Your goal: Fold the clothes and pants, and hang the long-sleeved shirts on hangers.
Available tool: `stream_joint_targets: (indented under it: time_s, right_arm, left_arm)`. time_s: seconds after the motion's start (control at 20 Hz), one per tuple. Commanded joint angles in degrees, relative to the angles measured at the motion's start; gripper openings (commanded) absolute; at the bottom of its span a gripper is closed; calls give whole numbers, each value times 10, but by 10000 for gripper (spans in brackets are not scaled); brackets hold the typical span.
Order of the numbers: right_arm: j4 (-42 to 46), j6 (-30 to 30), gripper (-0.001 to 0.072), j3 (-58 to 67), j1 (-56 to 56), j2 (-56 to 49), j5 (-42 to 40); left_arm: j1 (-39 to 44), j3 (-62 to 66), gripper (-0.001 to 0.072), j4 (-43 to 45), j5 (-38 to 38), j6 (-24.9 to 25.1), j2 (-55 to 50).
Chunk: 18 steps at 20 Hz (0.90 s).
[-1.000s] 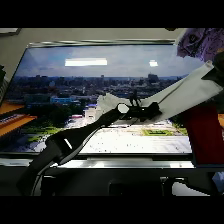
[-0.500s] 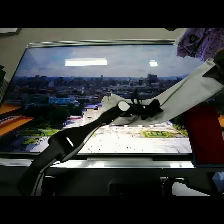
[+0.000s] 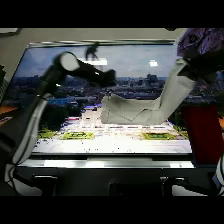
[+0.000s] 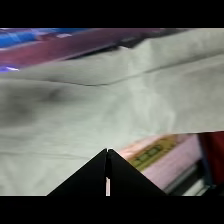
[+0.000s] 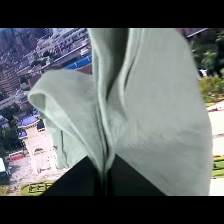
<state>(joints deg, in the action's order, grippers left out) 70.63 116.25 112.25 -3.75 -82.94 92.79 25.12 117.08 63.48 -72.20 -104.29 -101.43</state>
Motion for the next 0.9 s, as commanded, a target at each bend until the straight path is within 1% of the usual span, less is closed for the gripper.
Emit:
stream_joint_targets:
  time_s: [0.0, 0.15, 0.35, 0.55, 0.85]
  right_arm:
    - [88, 80, 29, -1, 125, -27, -43]
    - [99, 125, 29, -1, 207, -68, -75]
    - [99, 167, 29, -1, 284, -122, -112]
    - [97, 182, 29, -1, 324, -167, -129]
    - [78, 186, 29, -1, 330, -204, -132]
  left_arm:
    - [-94, 0, 19, 107, -87, 23, 88]
    - [-153, 0, 19, 107, -87, 23, 120]
    - [-193, 0, 19, 105, -100, 23, 128]
    - [-197, 0, 20, 105, -104, 23, 128]
    - [-198, 0, 20, 105, -110, 23, 127]
